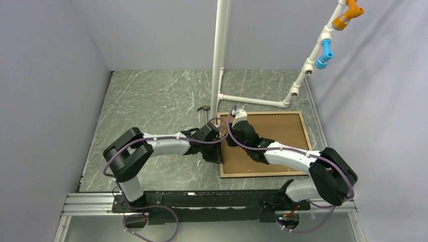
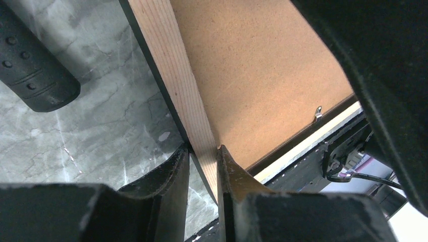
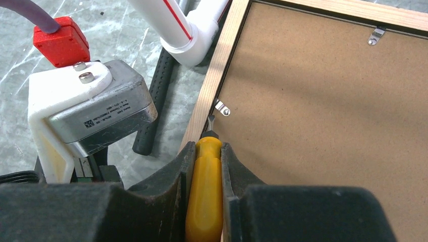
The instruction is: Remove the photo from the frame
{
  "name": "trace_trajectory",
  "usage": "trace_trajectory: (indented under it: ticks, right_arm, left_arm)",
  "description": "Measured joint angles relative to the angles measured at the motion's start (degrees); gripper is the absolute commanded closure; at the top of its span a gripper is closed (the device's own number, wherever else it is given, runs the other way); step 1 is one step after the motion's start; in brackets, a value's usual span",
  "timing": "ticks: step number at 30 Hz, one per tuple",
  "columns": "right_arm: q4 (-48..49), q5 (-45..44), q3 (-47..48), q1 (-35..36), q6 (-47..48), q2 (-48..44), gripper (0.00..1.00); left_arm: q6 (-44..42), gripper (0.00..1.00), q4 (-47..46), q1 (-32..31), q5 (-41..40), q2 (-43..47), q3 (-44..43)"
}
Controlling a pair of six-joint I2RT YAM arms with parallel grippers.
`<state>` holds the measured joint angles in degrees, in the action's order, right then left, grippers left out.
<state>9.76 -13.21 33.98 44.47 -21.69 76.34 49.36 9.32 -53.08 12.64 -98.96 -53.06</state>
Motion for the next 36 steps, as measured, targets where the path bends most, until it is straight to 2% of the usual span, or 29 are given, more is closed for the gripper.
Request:
trace_trajectory:
  ticks: [15,36]
  right_arm:
    - [3.2,-1.4,-1.5,0.7,-0.6,1.3,1.0]
    - [15.6,-17.9,-1.9,4.4,-2.5,7.4,1.0]
  left_arm:
    - [-0.1,1.0,1.4,0.1,0.3,-0.6,-1.1]
    - [0.9,1.0,0.5,0.4,1.1,-1.1,-1.1]
